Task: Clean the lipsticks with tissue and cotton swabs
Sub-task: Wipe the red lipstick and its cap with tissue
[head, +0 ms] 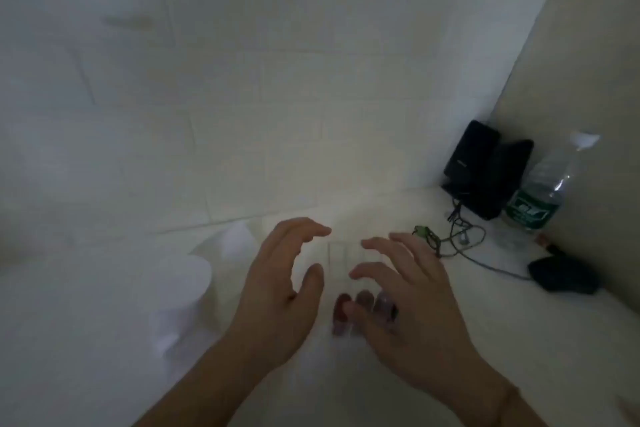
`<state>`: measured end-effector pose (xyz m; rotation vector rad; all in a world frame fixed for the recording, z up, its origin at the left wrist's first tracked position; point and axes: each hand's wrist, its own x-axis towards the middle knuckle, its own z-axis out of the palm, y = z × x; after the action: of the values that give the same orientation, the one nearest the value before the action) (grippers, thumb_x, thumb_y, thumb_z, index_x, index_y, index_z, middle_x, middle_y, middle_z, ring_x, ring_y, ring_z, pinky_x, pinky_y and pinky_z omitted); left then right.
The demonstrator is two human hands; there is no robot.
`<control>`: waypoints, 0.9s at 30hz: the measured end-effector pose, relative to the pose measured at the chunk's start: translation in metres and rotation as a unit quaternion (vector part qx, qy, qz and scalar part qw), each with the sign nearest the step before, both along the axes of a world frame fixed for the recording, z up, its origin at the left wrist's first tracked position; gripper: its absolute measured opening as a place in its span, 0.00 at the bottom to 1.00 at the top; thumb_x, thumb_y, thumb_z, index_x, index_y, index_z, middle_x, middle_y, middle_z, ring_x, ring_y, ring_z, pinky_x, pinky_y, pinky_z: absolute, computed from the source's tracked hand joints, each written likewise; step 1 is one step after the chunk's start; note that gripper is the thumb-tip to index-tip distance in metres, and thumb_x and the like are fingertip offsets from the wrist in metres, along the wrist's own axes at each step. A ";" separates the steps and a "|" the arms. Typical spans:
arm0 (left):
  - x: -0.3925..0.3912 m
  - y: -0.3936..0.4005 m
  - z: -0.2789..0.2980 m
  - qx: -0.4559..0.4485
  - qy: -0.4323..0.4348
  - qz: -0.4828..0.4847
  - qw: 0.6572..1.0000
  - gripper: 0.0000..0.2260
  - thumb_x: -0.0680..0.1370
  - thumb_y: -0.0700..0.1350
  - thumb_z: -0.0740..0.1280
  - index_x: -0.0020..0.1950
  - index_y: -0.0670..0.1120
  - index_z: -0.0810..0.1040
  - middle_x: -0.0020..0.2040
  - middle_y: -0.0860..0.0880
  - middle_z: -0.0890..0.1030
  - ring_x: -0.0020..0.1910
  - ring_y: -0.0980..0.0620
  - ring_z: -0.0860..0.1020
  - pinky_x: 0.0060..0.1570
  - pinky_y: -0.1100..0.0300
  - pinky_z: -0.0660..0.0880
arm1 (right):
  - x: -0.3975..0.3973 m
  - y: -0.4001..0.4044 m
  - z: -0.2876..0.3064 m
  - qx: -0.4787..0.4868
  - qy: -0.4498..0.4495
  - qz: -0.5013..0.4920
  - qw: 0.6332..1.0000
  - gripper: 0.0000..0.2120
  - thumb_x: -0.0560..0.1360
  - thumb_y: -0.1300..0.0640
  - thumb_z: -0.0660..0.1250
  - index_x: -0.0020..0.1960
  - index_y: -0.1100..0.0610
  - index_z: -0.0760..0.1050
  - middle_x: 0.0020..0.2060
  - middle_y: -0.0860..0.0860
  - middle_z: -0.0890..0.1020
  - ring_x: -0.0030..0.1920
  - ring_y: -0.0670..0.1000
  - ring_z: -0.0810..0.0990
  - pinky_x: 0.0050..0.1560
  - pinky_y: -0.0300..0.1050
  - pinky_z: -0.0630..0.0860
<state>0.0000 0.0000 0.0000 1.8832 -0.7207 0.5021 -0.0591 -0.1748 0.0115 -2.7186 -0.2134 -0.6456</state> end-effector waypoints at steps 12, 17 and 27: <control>-0.012 -0.007 -0.046 0.027 0.009 -0.061 0.998 0.24 0.66 0.38 0.61 0.61 0.50 0.75 0.57 0.57 0.76 0.58 0.59 0.72 0.58 0.67 0.69 | -0.006 0.021 -0.042 -0.143 -0.076 -0.094 0.982 0.17 0.68 0.40 0.60 0.50 0.48 0.77 0.64 0.52 0.74 0.70 0.62 0.63 0.65 0.68 0.62; -0.016 -0.003 -0.045 0.030 0.040 -0.067 0.996 0.25 0.66 0.42 0.62 0.63 0.51 0.74 0.57 0.57 0.76 0.58 0.60 0.72 0.56 0.70 0.68 | -0.007 0.023 -0.042 -0.126 -0.071 -0.113 0.983 0.14 0.69 0.41 0.59 0.46 0.46 0.77 0.65 0.50 0.74 0.71 0.60 0.62 0.67 0.66 0.61; -0.038 -0.004 -0.021 -0.051 0.068 -0.126 0.988 0.20 0.72 0.48 0.67 0.63 0.56 0.71 0.59 0.62 0.77 0.60 0.59 0.75 0.53 0.63 0.75 | -0.043 0.029 0.011 0.337 -0.044 0.019 0.940 0.02 0.74 0.58 0.67 0.47 0.55 0.75 0.42 0.48 0.84 0.46 0.48 0.83 0.50 0.47 0.80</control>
<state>-0.0381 -0.0039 -0.0211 1.6845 -0.8130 0.2435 -0.1026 -0.1462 0.0230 -2.0255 -0.0478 -0.6780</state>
